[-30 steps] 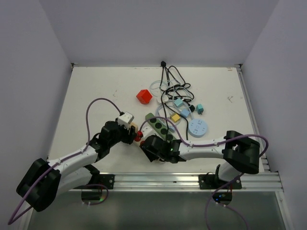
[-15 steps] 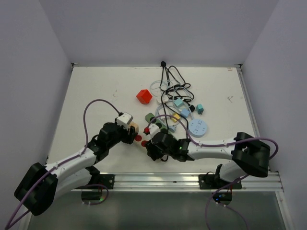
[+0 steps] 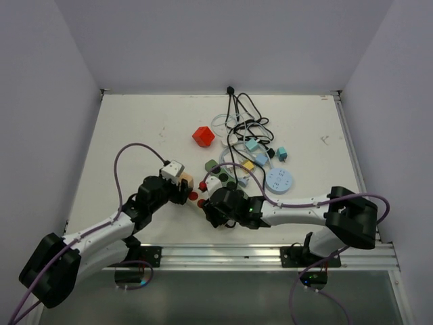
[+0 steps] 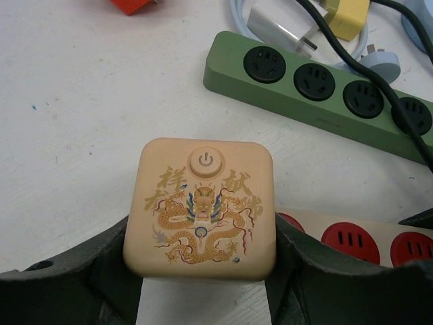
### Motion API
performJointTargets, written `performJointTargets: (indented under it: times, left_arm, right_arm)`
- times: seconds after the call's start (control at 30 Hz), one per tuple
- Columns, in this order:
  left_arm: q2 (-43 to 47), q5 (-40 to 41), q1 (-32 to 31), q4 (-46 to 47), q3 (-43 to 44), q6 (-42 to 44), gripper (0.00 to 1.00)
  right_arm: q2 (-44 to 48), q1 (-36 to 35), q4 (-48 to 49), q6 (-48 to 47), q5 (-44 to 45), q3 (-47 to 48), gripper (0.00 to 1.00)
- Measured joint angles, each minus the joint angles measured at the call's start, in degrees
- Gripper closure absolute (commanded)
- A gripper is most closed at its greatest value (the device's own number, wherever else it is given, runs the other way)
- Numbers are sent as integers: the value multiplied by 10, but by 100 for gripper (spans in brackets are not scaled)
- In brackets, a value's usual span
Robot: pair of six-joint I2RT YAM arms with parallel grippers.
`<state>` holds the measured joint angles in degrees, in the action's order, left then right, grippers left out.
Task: Pull the plug off the socket
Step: Remove the plug from the socket.
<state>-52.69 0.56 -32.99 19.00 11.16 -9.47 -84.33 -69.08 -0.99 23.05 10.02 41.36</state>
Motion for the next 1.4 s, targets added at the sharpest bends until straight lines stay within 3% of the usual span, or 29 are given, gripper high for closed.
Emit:
performJointTargets:
  times: [0.23, 0.47, 0.6, 0.83, 1.0, 1.2, 1.4]
  left_arm:
    - [-60, 1, 0, -56, 55, 7, 100]
    - [-89, -5, 0, -82, 85, 17, 100]
    - [-71, -6, 0, -76, 75, 16, 100]
    - [54, 10, 0, 5, -21, 8, 100]
    - [70, 12, 2, 28, -36, 6, 100]
    - [24, 8, 3, 14, -7, 5, 100]
    - [-42, 7, 3, -107, 107, 33, 100]
  right_arm:
    - [-56, -26, -53, 0, 71, 48, 100]
    - [-60, -30, -56, 1, 84, 49, 100]
    - [-42, -21, -26, 1, 61, 24, 100]
    - [0, 25, 39, 5, -51, -18, 100]
    - [8, 38, 50, 6, -85, -23, 100]
    - [-4, 0, -7, 1, -1, 12, 100]
    - [-49, -19, -40, 2, 68, 50, 100]
